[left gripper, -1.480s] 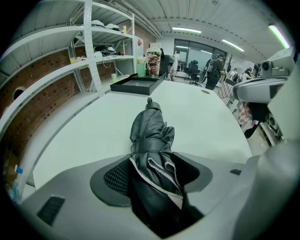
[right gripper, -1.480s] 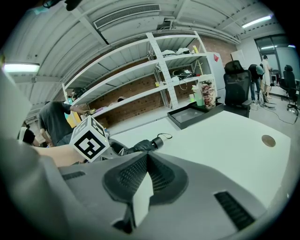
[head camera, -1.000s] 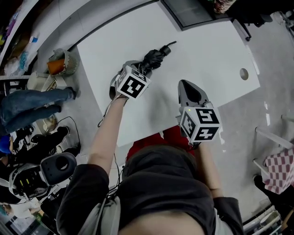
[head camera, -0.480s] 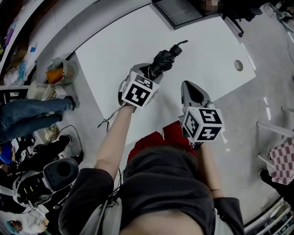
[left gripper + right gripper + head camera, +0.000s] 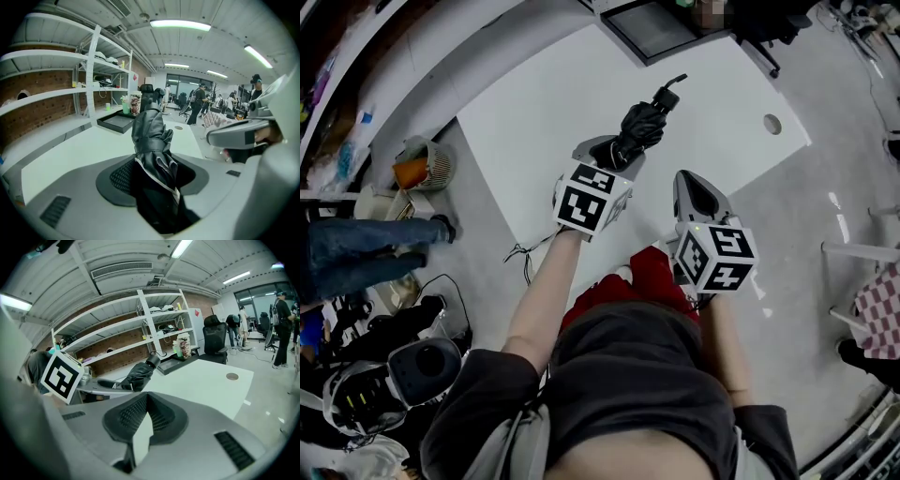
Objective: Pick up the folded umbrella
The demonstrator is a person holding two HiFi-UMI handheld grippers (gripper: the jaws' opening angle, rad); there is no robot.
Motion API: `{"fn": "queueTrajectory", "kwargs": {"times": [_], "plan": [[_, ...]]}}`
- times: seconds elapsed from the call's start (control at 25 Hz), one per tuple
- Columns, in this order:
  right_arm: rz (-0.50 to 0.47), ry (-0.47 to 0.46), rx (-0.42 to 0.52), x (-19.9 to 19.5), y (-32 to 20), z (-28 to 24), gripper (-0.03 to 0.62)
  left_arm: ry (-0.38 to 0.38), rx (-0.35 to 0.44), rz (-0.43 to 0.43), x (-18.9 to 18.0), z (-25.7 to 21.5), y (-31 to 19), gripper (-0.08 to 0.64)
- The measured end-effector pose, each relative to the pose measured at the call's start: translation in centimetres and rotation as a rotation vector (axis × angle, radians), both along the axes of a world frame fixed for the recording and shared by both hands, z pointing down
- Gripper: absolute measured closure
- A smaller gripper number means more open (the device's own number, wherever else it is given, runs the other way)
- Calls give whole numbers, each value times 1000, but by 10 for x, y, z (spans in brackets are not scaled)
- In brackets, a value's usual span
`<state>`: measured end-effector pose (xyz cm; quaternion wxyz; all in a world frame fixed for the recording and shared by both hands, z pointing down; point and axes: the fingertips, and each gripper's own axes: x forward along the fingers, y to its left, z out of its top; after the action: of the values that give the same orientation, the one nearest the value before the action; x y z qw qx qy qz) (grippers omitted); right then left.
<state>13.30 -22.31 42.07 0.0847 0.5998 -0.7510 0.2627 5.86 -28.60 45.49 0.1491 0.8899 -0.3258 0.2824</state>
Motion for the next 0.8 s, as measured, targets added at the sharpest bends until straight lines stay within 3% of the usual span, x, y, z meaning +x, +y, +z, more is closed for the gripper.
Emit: {"fn": "queueTrajectory", "kwargs": {"times": [0.4, 0.8], "plan": [[52, 22, 54, -1, 31, -22, 574, 156, 65, -14, -2, -45, 32, 347], [64, 35, 112, -7, 58, -45, 574, 241, 129, 8, -2, -86, 69, 347]]}}
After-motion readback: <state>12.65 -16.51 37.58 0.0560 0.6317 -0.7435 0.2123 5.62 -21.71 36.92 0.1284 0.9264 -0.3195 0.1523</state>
